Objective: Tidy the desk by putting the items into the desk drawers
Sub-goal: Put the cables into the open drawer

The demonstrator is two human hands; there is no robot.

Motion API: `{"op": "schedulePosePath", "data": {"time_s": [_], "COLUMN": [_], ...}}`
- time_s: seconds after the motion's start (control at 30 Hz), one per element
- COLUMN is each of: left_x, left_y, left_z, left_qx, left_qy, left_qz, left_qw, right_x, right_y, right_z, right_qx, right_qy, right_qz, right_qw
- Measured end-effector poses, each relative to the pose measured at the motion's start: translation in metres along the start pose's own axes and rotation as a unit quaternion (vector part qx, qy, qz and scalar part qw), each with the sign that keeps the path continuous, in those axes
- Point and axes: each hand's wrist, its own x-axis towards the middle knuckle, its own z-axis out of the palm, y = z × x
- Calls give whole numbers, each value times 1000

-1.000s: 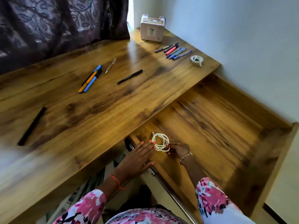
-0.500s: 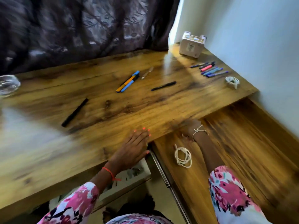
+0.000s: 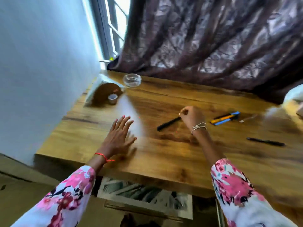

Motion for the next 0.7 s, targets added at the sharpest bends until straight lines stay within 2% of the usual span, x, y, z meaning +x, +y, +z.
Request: {"op": "schedulePosePath", "data": {"time_s": [0.17, 0.33, 0.7], "left_x": [-6, -9, -9], "left_y": [-66, -96, -101], "left_z": [1, 8, 12], "left_qx": [15, -5, -26], "left_qy": [-25, -41, -16], "left_qz": [-69, -101, -90], "left_qw": [997, 994, 995], "right_x": [24, 41, 63], "right_y": [-77, -126, -184], "right_z": [53, 110, 189], "right_qx": [-19, -27, -80], "right_qy": [-38, -109, -169], "right_qz": [-106, -178, -230], "right_qw": [993, 978, 955]}}
